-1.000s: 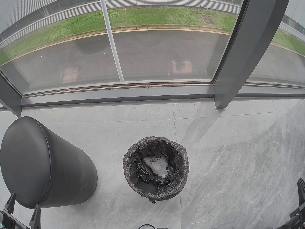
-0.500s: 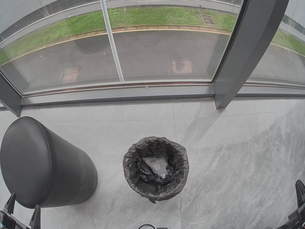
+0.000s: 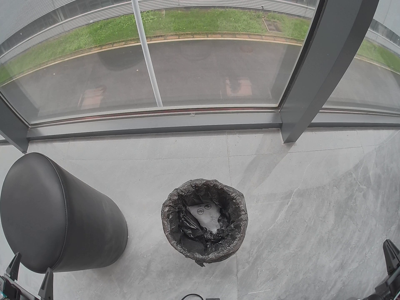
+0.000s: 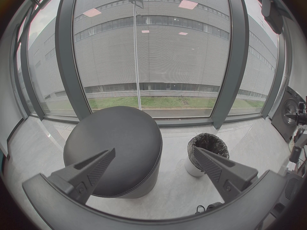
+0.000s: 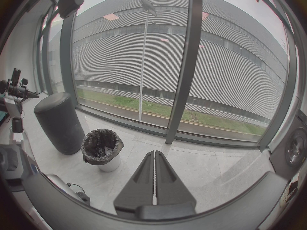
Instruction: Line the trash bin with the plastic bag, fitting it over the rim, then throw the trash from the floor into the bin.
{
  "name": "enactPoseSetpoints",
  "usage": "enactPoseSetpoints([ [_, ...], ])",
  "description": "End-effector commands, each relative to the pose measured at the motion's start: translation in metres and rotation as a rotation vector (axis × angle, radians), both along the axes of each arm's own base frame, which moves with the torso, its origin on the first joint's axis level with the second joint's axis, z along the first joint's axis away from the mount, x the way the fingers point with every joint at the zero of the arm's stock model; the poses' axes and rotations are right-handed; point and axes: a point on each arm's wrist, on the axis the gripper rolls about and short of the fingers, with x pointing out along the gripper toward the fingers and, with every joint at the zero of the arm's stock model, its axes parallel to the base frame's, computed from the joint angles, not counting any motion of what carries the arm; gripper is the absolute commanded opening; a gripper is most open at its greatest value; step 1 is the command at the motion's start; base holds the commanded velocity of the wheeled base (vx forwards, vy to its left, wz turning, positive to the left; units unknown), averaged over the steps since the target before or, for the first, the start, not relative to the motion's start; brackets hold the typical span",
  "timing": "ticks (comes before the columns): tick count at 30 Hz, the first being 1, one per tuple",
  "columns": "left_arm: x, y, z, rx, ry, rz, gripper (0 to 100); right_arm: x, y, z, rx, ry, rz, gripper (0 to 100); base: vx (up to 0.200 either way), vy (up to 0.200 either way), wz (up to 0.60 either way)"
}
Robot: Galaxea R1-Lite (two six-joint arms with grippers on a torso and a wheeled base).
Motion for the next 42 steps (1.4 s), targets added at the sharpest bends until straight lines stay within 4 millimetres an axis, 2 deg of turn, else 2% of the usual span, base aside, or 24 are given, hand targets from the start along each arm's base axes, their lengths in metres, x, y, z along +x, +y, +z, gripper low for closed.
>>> enactPoseSetpoints([
  [1, -0.0004, 0.0000, -0.0034, 0.000, -0.004, 0.000, 100, -0.0001, 0.0003, -0.0046, -0.001, 0.010, 0.018, 0, 0.000, 0.000, 0.00],
  [7, -0.0004, 0.0000, -0.0034, 0.000, -0.004, 0.000, 100, 0.0002, -0.0001, -0.0056, 0.104, 0.030, 0.001, 0, 0.000, 0.000, 0.00],
  [15, -0.0004, 0.0000, -0.0034, 0.000, -0.004, 0.000, 100, 0.0001, -0.0001, -0.0055, 0.121, 0.039, 0.000, 0, 0.000, 0.000, 0.00],
  [19, -0.0004, 0.0000, -0.0034, 0.000, -0.004, 0.000, 100, 0.0004, -0.0001, -0.0054, 0.191, 0.043, 0.004, 0, 0.000, 0.000, 0.00],
  [22, -0.0004, 0.0000, -0.0034, 0.000, -0.004, 0.000, 100, 0.0004, -0.0016, -0.0051, 0.230, 0.036, -0.059, 0, 0.000, 0.000, 0.00],
  [29, -0.0004, 0.0000, -0.0034, 0.000, -0.004, 0.000, 100, 0.0004, -0.0014, -0.0058, 0.109, 0.029, -0.054, 0, 0.000, 0.000, 0.00],
  [37, -0.0004, 0.0000, -0.0034, 0.000, -0.004, 0.000, 100, 0.0008, -0.0036, -0.0104, 0.218, 0.075, -0.154, 0, 0.000, 0.000, 0.00],
  [42, -0.0004, 0.0000, -0.0034, 0.000, -0.004, 0.000, 100, 0.0007, -0.0034, -0.0104, 0.192, 0.073, -0.146, 0, 0.000, 0.000, 0.00],
])
